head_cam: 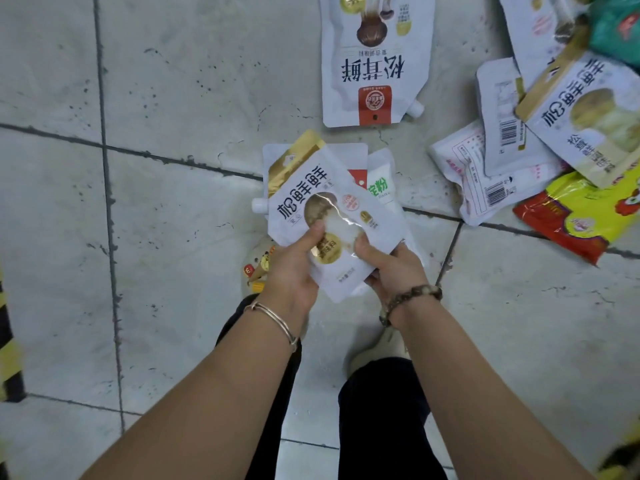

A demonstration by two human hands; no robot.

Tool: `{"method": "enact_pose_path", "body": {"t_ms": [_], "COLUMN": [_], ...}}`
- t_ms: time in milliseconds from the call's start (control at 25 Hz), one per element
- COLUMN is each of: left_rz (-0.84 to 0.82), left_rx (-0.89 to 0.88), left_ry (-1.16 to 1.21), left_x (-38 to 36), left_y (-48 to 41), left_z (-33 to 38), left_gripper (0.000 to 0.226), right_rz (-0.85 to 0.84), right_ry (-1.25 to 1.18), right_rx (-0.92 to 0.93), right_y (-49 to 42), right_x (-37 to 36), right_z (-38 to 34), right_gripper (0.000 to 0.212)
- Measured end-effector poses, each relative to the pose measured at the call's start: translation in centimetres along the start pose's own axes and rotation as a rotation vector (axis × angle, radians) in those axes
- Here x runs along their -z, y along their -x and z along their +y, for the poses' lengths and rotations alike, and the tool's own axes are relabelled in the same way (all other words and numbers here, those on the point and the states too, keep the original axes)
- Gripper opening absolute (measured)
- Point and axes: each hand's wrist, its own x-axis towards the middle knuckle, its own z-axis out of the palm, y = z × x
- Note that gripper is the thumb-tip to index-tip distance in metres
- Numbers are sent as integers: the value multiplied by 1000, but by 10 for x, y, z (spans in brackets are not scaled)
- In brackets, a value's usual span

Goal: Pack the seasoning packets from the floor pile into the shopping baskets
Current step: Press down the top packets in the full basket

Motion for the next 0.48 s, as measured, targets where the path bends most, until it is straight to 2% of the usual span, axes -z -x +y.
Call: {"method": "enact_pose_path", "body": {"t_ms": [80, 160, 240, 320, 400, 480], "left_rz": [57, 104, 150, 187, 215, 239], "left_rx": [-60, -134, -165, -148, -129, -121], "left_ry": [1, -32, -61, -59, -56, -54], "left_x": [13, 28, 41, 50, 54, 55], "left_y": [-3, -7, -11, -15, -18, -20], "left_z": [12, 26, 38, 43, 43, 43], "left_gripper": [42, 37, 36, 36, 35, 33], "right_rz": [153, 282, 238, 108, -11, -25], "right_ry": [232, 440, 732, 1171, 1587, 1838], "right_rx": [87, 307, 569, 745, 810, 838], "right_y": [-10, -23, -44, -71, -94, -109], "right_x": [-8, -21, -39, -66, -91, -107], "right_z": [-8, -21, -34, -43, -51, -51], "right_gripper": [19, 28, 38, 53, 68, 75]}}
